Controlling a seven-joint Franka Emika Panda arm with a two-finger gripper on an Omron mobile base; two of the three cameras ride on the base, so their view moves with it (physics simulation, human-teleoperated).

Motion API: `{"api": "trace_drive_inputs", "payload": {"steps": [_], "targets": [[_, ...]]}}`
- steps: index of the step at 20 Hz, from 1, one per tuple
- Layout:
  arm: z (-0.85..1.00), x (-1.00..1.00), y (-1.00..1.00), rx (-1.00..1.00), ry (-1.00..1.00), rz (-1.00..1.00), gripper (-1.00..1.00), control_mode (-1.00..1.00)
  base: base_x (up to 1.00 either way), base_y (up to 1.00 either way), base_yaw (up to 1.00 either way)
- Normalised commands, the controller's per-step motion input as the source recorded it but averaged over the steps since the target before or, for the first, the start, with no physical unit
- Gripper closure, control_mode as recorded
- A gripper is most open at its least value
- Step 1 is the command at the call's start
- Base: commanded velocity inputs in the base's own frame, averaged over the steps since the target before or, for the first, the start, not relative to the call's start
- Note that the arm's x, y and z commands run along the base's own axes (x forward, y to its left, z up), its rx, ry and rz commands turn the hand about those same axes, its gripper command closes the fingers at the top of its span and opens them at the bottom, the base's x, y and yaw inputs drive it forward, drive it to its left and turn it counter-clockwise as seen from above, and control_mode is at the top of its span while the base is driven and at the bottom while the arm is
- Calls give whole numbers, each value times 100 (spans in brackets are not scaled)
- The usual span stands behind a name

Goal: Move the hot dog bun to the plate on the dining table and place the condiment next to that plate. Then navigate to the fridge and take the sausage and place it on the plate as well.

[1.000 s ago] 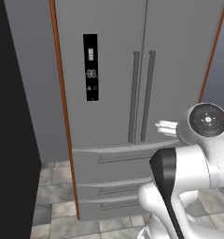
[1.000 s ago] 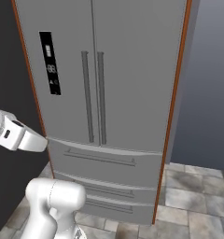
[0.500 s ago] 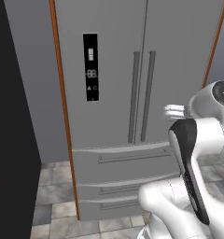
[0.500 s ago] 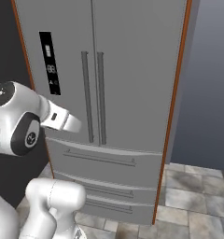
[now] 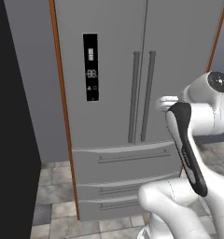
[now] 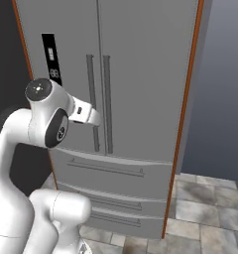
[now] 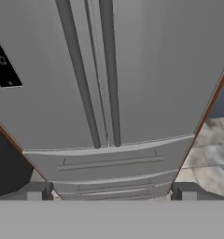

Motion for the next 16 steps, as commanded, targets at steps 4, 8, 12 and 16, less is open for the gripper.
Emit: {"api": "trace_drive_inputs", "payload": {"steps": [4, 8, 12, 16], "targets": [[0, 62, -18, 0, 2, 11, -100, -100, 0, 0, 0], [0, 37, -36, 0, 1, 7, -100, -100, 0, 0, 0], [0, 45, -7, 0, 0, 1, -100, -100, 0, 0, 0], [-2, 58, 5, -2, 0, 0, -100, -100, 0, 0, 0]]}}
